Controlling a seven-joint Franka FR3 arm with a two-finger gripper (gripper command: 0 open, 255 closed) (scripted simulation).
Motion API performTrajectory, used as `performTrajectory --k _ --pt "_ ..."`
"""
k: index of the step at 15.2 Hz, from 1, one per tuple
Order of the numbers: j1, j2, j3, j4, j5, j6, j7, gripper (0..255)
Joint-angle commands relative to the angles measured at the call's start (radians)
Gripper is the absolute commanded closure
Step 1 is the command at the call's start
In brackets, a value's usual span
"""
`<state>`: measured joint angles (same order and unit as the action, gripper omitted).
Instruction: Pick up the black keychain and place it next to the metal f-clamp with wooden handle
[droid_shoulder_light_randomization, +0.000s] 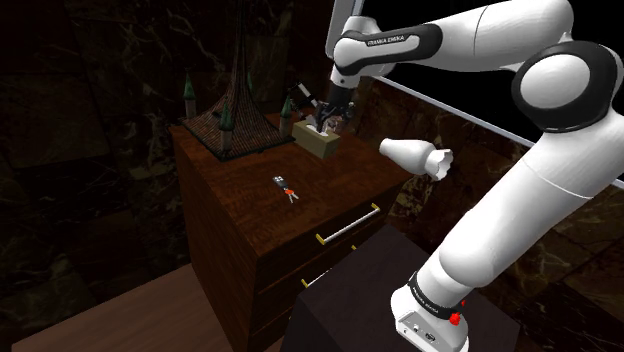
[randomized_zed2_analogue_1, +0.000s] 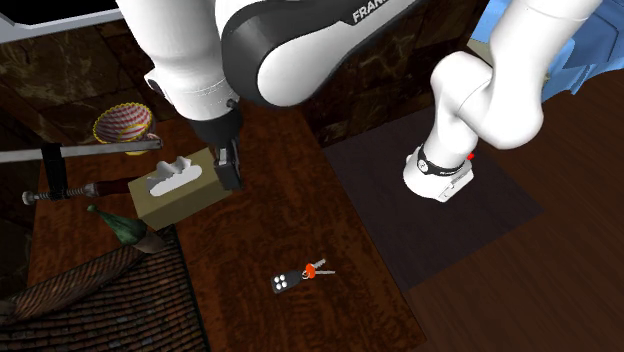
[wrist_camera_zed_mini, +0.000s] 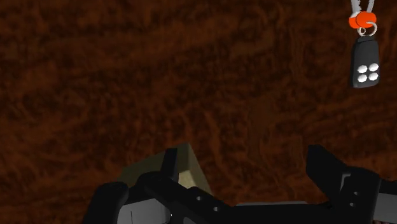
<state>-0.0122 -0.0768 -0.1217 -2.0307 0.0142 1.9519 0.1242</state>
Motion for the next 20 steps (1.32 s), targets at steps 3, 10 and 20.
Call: performTrajectory --k 3,10,20 --pt "0.038 -0.014 0.045 -0.086 0.004 0.077 0.091 0" --pt "0.108 -0.003 0.130 -0.191 0.013 0.199 0.255 0" --pt "0.174 0.076 0.206 -0.248 0.012 0.342 0.408 0"
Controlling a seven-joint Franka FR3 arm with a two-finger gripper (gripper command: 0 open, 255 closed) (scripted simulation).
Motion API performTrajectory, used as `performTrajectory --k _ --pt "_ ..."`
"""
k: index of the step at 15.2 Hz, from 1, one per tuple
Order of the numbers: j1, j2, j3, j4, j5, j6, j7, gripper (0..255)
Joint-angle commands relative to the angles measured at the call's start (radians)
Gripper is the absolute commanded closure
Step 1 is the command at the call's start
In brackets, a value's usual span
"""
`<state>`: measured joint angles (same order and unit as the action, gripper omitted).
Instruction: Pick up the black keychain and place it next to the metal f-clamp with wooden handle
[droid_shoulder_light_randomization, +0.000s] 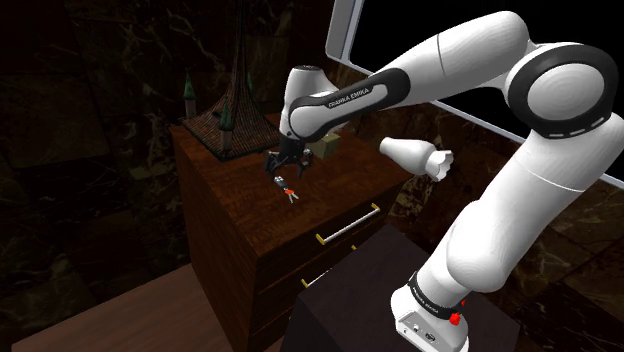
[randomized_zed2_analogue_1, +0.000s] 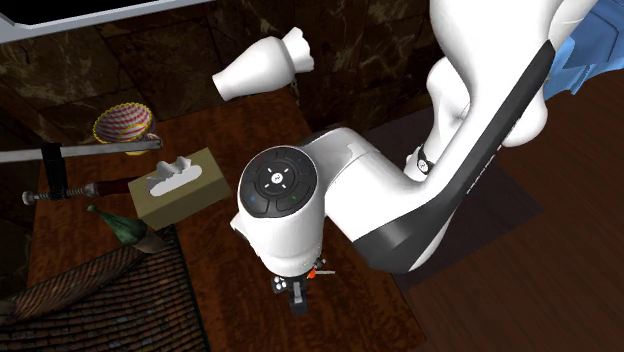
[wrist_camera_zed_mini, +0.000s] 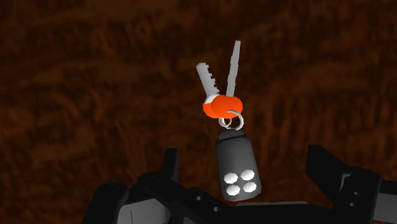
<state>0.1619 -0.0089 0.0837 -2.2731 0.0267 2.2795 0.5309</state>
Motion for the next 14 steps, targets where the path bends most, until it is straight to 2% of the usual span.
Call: performTrajectory --k 1,4,12,13,14 --pt "0.001 0.017 0.001 -0.011 -0.001 0.028 0.002 0" --pt "0.001 0.048 0.001 -0.027 -0.004 0.076 0.004 0" --pt "0.001 0.048 0.001 -0.027 -0.004 0.075 0.004 0" --pt "0.001 0.048 0.001 -0.027 -0.004 0.075 0.004 255" --pt "0.001 0.048 0.001 -0.027 -0.004 0.075 0.004 255"
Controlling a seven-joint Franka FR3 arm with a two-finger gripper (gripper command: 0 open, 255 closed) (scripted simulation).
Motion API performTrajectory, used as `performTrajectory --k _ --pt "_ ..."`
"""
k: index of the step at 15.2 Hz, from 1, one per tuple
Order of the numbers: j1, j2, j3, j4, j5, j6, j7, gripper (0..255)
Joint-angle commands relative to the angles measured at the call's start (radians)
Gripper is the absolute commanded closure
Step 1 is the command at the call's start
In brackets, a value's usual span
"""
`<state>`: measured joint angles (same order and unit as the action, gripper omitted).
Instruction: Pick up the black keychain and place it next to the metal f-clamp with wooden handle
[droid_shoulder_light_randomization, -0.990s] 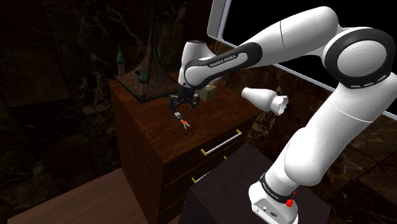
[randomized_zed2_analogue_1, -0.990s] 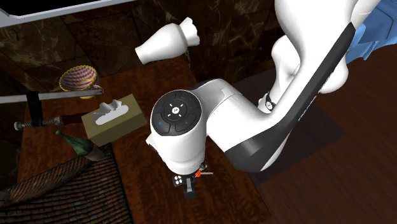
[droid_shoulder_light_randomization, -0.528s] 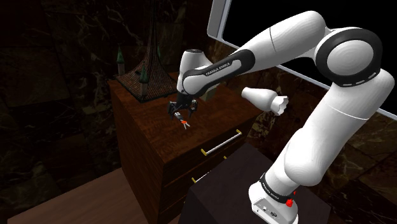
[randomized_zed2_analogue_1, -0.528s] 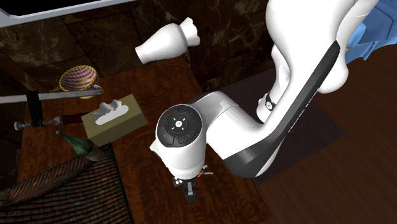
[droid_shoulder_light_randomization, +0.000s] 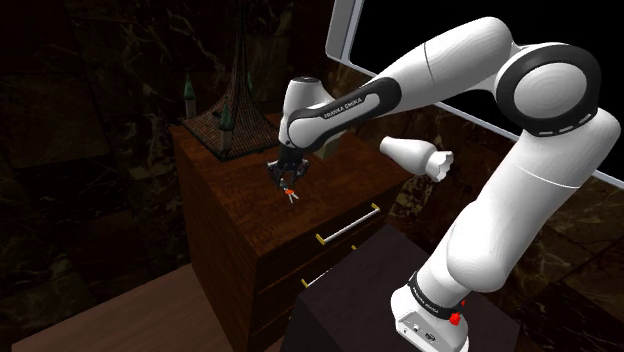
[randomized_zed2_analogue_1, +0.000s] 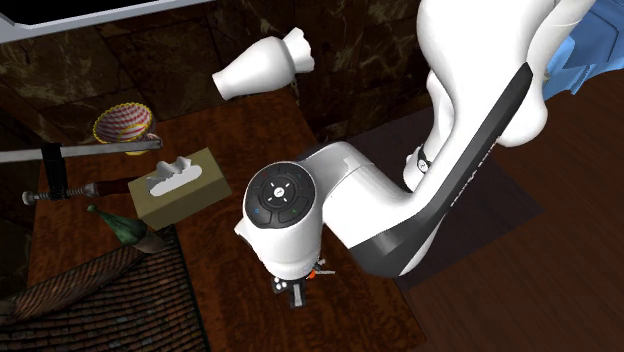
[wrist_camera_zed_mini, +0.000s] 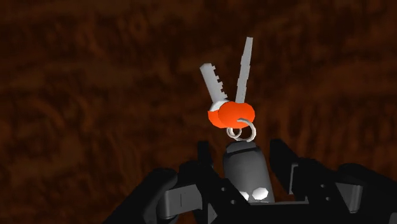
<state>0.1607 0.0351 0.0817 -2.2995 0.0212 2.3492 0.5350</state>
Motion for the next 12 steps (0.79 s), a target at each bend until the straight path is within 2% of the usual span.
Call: performTrajectory --k 1,8,12 --pt "0.002 0.004 0.003 -0.001 0.002 0.006 0.000 255" --pt "0.003 0.004 0.003 -0.001 0.002 0.006 0.000 255" --pt "0.002 -0.030 0.003 0.019 0.004 -0.048 -0.001 255"
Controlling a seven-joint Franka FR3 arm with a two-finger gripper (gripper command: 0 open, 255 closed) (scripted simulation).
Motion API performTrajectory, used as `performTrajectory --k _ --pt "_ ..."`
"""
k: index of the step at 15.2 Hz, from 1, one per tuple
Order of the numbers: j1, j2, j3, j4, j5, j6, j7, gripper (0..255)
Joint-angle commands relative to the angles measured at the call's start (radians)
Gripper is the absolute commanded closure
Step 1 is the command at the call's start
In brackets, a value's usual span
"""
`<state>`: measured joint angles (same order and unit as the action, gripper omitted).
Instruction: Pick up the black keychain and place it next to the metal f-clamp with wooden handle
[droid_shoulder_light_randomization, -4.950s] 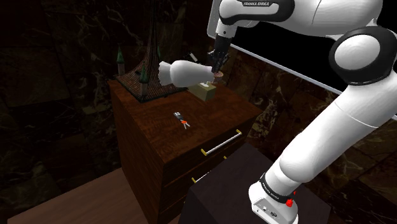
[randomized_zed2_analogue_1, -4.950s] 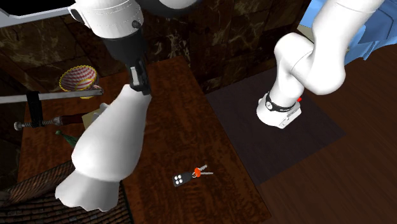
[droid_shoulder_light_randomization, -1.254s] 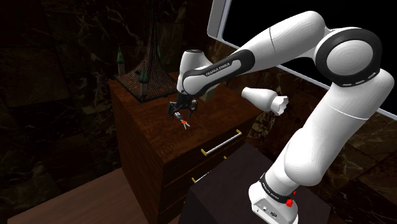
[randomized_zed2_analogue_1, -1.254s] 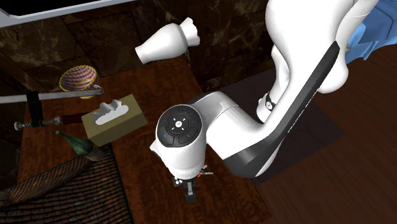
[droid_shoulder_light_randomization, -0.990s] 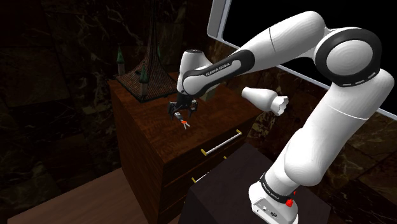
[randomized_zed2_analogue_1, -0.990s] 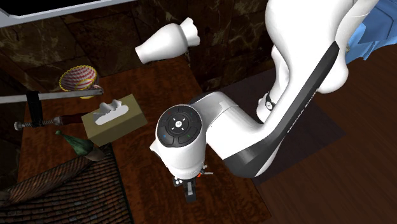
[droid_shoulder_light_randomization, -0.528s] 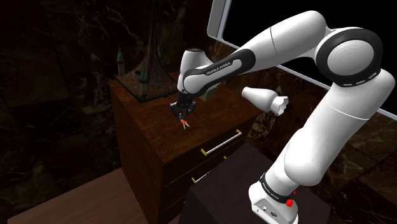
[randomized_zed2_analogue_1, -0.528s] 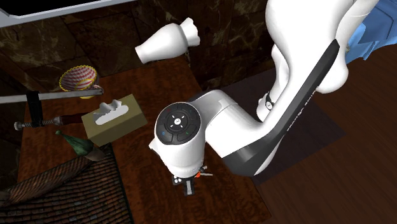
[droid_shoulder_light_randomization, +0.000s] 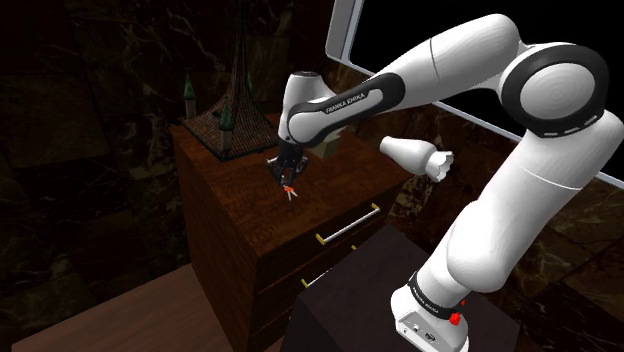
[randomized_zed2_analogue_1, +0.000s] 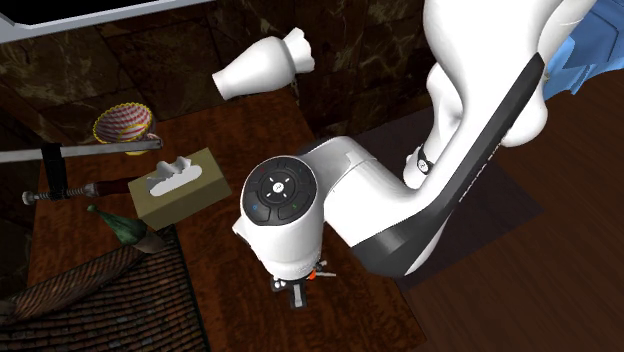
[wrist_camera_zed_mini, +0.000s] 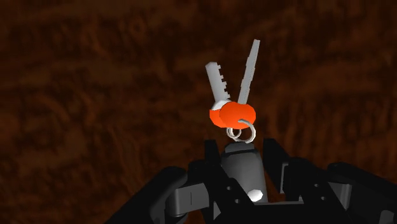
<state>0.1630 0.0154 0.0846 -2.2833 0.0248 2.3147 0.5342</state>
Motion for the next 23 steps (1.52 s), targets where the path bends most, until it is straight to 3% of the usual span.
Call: performTrajectory --k 1,23 --pt "0.000 -0.018 0.000 0.008 0.002 -0.026 -0.001 255" --pt "-0.002 -0.140 -0.003 0.182 0.008 -0.321 -0.002 255"
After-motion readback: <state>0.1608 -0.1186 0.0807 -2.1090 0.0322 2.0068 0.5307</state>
